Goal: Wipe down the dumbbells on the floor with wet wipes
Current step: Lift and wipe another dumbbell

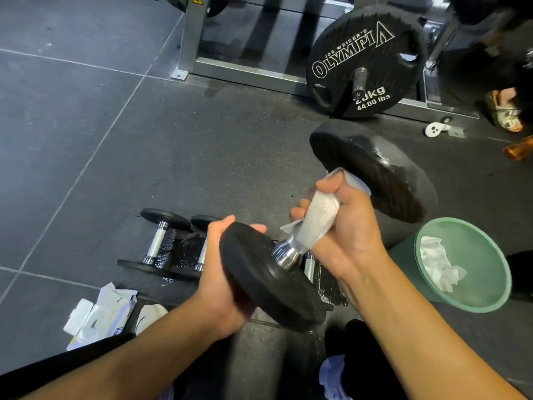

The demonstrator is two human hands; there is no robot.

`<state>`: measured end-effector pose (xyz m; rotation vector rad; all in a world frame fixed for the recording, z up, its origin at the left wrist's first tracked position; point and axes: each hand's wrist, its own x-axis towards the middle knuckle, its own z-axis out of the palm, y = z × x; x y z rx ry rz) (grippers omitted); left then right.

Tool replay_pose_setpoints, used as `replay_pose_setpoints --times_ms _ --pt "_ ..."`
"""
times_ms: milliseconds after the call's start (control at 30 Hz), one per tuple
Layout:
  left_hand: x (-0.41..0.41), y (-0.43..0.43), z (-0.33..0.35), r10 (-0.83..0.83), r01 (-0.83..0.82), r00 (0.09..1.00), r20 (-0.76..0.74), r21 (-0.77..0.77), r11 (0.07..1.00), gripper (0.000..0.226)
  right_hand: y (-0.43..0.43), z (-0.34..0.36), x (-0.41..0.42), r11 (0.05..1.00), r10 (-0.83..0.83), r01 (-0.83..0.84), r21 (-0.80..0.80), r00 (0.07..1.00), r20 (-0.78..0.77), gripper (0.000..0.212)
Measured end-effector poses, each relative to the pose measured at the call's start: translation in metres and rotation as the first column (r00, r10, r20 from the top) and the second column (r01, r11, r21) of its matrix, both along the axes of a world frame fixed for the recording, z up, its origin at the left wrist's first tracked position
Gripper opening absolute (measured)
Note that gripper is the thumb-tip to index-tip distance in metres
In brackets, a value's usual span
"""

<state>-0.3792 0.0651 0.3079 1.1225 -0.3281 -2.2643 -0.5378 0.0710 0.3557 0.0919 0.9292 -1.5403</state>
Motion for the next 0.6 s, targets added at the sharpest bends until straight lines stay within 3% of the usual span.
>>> replay_pose_setpoints --times_ms 67,133,200,233,267,333,367,400,433,467,533,600 --pt "0.005 -0.006 -0.004 0.054 0.0 0.991 0.12 -0.411 0.912 0.037 -0.004 -0.004 -0.005 0.995 -0.052 0.055 0.088 0.998 -0.046 0.029" --pt "0.014 -0.01 -0.001 0.043 0.155 0.973 0.227 -0.778 0.609 0.024 -0.007 -0.01 -0.01 0.982 -0.088 0.098 0.159 0.994 -0.065 0.025" --pt "0.023 -0.014 -0.002 0.125 0.228 0.952 0.281 -0.917 0.326 0.026 -0.006 -0.015 -0.014 0.971 -0.113 0.131 0.198 0.989 -0.099 0.024" --pt "0.025 -0.016 -0.005 0.184 0.242 0.934 0.306 -0.922 0.302 0.026 -0.005 -0.018 -0.015 0.969 -0.119 0.14 0.203 0.987 -0.112 0.025" --pt "0.023 -0.019 -0.003 0.23 0.249 0.909 0.348 -0.895 0.369 0.021 -0.003 -0.019 -0.015 0.971 -0.121 0.142 0.192 0.986 -0.118 0.025" --pt "0.014 -0.023 -0.006 0.207 0.169 0.873 0.442 -0.672 0.721 0.021 0.001 -0.019 -0.013 0.986 -0.111 0.124 0.113 0.988 -0.111 0.028" --pt "0.008 -0.025 -0.008 0.062 0.154 0.888 0.455 -0.423 0.893 0.036 0.002 -0.019 -0.013 0.992 -0.103 0.109 0.058 0.99 -0.093 0.029" --pt "0.002 -0.025 -0.009 -0.134 0.192 0.922 0.364 -0.129 0.973 0.054 0.003 -0.018 -0.011 0.996 -0.085 0.086 0.016 0.994 -0.061 0.027" --pt "-0.001 -0.02 -0.013 -0.255 0.239 0.944 0.21 0.101 0.966 0.069 0.004 -0.016 -0.008 0.998 -0.066 0.066 -0.005 0.997 -0.026 0.026" --pt "-0.004 -0.015 -0.015 -0.273 0.255 0.96 0.056 0.222 0.941 0.076 0.005 -0.014 -0.006 0.998 -0.052 0.052 -0.022 0.999 -0.002 0.026" --pt "-0.004 -0.008 -0.019 -0.177 0.18 0.983 -0.04 0.318 0.931 0.064 0.005 -0.015 -0.004 0.998 -0.04 0.041 -0.045 0.999 0.008 0.031" --pt "-0.005 -0.008 -0.017 -0.102 0.119 0.992 -0.073 0.312 0.943 0.047 0.006 -0.015 -0.004 0.998 -0.05 0.051 -0.035 0.998 0.026 0.037"
